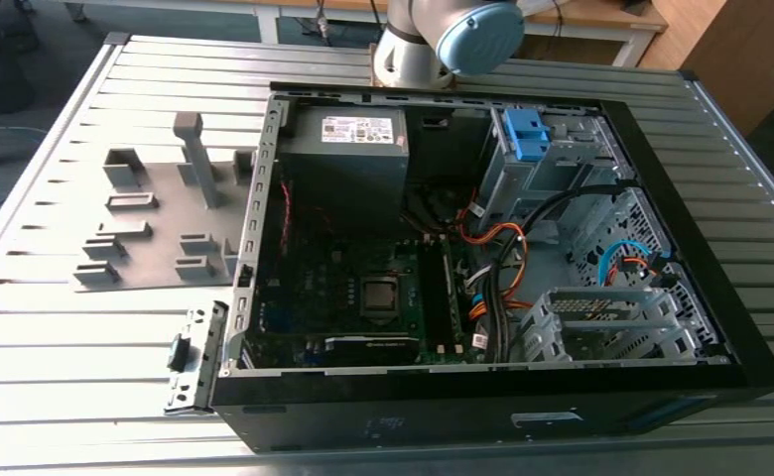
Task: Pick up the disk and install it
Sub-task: 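Pick up the disk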
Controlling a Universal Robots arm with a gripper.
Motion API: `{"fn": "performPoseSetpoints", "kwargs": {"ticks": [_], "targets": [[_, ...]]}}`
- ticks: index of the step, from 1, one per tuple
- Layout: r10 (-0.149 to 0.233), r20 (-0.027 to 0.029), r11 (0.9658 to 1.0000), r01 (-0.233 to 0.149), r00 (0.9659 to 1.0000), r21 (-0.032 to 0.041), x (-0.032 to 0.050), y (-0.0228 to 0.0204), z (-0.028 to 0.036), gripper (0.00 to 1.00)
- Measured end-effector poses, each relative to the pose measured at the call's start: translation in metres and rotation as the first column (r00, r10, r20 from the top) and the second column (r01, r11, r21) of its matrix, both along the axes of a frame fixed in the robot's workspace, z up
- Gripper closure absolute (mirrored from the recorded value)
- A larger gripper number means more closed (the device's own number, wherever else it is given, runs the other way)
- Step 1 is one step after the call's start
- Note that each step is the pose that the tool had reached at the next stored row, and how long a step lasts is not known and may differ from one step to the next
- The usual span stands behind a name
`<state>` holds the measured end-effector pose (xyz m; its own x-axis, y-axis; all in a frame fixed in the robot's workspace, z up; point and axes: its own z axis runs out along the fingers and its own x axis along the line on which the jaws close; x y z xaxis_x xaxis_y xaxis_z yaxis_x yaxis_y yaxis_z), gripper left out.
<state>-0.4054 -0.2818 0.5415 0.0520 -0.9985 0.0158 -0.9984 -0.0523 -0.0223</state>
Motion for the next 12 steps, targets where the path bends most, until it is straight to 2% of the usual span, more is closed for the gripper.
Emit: {"fn": "performPoseSetpoints", "kwargs": {"ticks": [12], "targets": [[0.000, 0.0000, 1.0000, 0.000, 1.0000, 0.0000, 0.0000, 0.0000, 0.0095, 0.64]]}}
